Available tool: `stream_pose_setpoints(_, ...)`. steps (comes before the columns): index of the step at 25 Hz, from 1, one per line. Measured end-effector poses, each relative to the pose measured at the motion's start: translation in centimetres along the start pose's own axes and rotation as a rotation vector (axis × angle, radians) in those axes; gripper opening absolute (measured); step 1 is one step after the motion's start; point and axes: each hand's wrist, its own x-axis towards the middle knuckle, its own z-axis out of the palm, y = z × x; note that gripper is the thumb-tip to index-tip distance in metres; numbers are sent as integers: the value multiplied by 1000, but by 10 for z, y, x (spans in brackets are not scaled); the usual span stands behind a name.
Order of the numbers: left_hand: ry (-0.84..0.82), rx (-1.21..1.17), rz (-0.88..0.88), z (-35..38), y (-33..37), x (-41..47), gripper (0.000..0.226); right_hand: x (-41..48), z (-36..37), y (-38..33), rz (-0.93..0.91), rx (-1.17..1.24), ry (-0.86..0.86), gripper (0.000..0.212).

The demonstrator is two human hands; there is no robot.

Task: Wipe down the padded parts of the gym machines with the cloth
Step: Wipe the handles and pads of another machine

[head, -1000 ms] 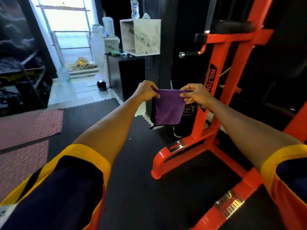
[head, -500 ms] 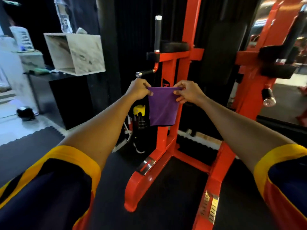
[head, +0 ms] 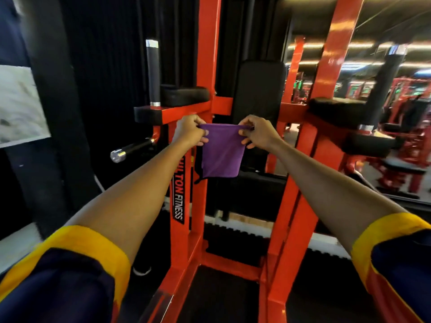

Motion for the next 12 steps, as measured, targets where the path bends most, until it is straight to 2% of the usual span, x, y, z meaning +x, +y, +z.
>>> stream_pose_setpoints(9,-107,-102,166,65,-1,175,20,126,-28,35,72,-49,202,15)
stream_pose_setpoints(12,-109,-99,205,90,7,228,31,158,-39,46,95,-56,243,18)
